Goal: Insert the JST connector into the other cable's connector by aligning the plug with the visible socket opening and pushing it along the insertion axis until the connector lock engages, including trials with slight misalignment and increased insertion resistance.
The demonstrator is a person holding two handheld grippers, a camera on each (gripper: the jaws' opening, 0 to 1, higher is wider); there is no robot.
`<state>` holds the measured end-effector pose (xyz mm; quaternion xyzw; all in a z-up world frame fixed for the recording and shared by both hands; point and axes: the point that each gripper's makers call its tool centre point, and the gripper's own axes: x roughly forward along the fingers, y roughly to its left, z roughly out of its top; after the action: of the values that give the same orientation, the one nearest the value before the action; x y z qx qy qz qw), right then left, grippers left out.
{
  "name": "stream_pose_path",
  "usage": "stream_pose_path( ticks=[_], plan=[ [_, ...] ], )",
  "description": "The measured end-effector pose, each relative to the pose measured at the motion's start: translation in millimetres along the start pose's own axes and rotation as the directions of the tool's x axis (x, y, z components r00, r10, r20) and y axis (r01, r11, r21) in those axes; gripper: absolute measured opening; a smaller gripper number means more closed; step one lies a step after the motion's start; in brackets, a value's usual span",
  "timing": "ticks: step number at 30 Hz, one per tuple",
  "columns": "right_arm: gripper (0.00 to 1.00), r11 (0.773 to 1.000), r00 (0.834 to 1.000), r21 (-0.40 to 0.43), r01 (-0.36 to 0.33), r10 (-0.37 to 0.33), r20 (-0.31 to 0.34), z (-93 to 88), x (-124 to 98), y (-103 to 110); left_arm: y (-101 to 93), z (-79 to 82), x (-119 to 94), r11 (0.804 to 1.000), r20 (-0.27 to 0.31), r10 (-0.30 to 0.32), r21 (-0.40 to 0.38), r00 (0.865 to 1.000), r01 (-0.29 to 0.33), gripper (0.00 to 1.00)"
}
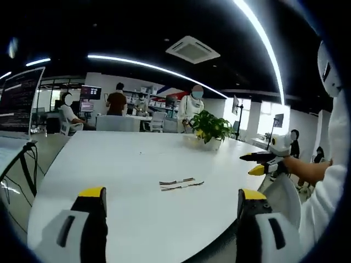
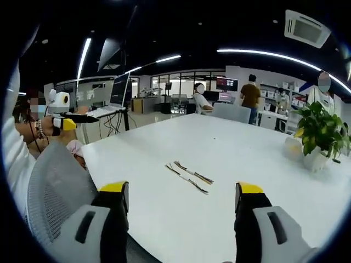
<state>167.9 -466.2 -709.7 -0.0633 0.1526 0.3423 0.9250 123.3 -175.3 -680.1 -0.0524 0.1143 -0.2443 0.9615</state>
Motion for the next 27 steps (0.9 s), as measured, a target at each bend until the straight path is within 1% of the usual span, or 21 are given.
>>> stream_pose_path(
  ticks=[3,5,7,9,11,12,14,17,18,21,25,26,27],
  plan=[
    [0.83,1.000,1.000,0.000,-0.001,0.001,-0.015,-6.8,-1.8,3.7,-2.1,-11.6,0.2,1.000,-0.028,0.002,-0.002,1.000,-0.002,0.99],
    [0.82,1.000,1.000,-0.004,0.003,-0.003,-0.022,-10.3,-2.8,4.1,-6.3,-22.2,1.7,1.000,-0.061,-0.019,-0.025,0.998,0.017,0.99],
    [0.81,1.000,1.000,0.001,0.017,-0.017,-0.025,-9.9,-3.1,1.2,-6.8,-29.7,5.4,0.999,-0.065,-0.021,-0.035,0.998,0.018,0.99],
    [0.83,1.000,1.000,0.008,0.024,-0.024,-0.009,-6.6,-2.9,-0.8,-7.2,-36.6,8.2,0.998,-0.080,-0.022,-0.053,0.997,0.018,0.99],
    [0.83,0.999,0.999,0.012,0.030,-0.030,-0.011,-8.3,-3.8,-2.0,-8.9,-38.7,9.7,0.998,-0.081,-0.027,-0.064,0.996,0.021,0.99],
    [0.83,0.999,0.999,0.001,0.038,-0.038,-0.031,-14.8,-5.9,-2.4,-10.7,-39.8,10.7,0.997,-0.079,-0.032,-0.073,0.996,0.026,0.99],
    [0.84,0.999,0.998,0.010,0.046,-0.045,-0.049,-23.0,-8.4,-2.7,-14.4,-43.1,12.0,0.995,-0.082,-0.043,-0.090,0.996,0.036,0.99],
    [0.85,0.999,0.997,0.025,0.044,-0.042,-0.064,-32.0,-11.3,-0.1,-19.5,-52.3,13.3,0.992,-0.101,-0.057,-0.118,0.993,0.044,0.99],
    [0.86,0.999,0.997,0.025,0.043,-0.041,-0.068,-34.4,-12.0,0.7,-18.9,-52.2,12.7,0.992,-0.101,-0.053,-0.121,0.993,0.041,0.99],
    [0.86,0.999,0.996,0.026,0.042,-0.040,-0.074,-37.8,-13.6,1.3,-15.8,-47.3,11.4,0.988,-0.066,-0.043,-0.151,0.997,0.033,0.99],
    [0.86,0.998,0.995,0.038,0.041,-0.038,-0.088,-45.3,-11.3,0.4,-17.3,-58.3,12.7,0.976,-0.097,-0.062,-0.215,0.993,0.040,0.99],
    [0.86,0.998,0.997,0.061,0.032,-0.027,-0.073,-43.9,-10.6,2.0,-17.1,-58.8,13.6,0.971,-0.094,-0.067,-0.233,0.993,0.043,0.99],
    [0.86,0.997,0.997,0.068,0.030,-0.026,-0.068,-43.7,-10.1,2.2,-16.5,-58.7,13.8,0.972,-0.092,-0.066,-0.230,0.994,0.043,0.99]
  ],
)
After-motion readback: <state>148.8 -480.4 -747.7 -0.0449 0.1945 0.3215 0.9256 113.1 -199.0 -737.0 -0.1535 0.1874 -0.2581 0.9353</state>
